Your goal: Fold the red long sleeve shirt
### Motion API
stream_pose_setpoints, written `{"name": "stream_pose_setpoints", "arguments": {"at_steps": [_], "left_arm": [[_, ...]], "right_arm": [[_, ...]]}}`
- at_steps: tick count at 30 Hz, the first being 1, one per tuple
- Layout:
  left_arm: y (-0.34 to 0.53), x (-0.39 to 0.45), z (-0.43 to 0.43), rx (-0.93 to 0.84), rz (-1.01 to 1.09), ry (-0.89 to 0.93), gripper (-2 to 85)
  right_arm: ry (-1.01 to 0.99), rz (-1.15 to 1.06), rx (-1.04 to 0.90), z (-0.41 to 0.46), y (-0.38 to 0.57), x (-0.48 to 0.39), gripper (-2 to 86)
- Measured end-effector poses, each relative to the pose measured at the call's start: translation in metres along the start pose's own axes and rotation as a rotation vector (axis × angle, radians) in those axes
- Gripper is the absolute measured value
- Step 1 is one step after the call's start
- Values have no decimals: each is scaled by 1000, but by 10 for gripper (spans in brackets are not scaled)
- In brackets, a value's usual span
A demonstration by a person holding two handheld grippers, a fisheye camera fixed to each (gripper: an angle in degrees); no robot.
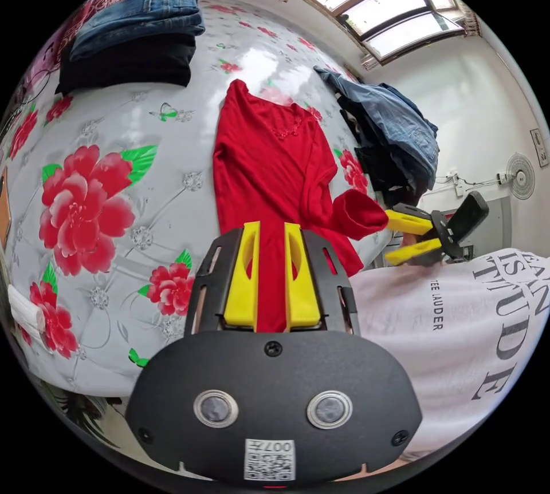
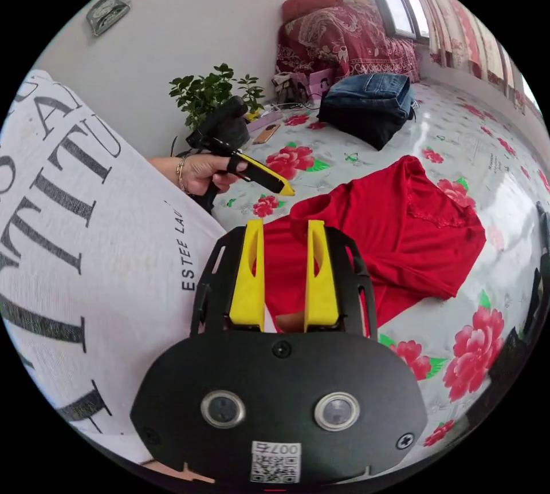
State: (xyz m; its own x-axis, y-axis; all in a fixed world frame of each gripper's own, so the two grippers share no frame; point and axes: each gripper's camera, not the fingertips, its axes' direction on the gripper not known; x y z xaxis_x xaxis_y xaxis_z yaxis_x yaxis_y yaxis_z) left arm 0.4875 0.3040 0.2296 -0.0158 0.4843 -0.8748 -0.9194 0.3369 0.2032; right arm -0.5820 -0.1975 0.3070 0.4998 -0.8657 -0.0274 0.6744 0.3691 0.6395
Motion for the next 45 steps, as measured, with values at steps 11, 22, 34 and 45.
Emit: {"name": "stream_pose_setpoints", "arguments": {"at_steps": [11, 22, 34, 45], "left_arm": [[-17, 46, 25, -21, 299, 146, 155], [-35, 41, 60, -132, 315, 79, 139], [-20, 29, 41, -118, 257, 35, 135], [37, -27, 6, -101, 60, -34, 115]], "right_arm": [[-89, 20, 116, 4, -20, 34, 48], [265, 191, -136, 50, -4, 141, 85], [82, 84, -63, 85, -25, 118, 5], [-325, -183, -218, 119, -49, 54, 24]]}}
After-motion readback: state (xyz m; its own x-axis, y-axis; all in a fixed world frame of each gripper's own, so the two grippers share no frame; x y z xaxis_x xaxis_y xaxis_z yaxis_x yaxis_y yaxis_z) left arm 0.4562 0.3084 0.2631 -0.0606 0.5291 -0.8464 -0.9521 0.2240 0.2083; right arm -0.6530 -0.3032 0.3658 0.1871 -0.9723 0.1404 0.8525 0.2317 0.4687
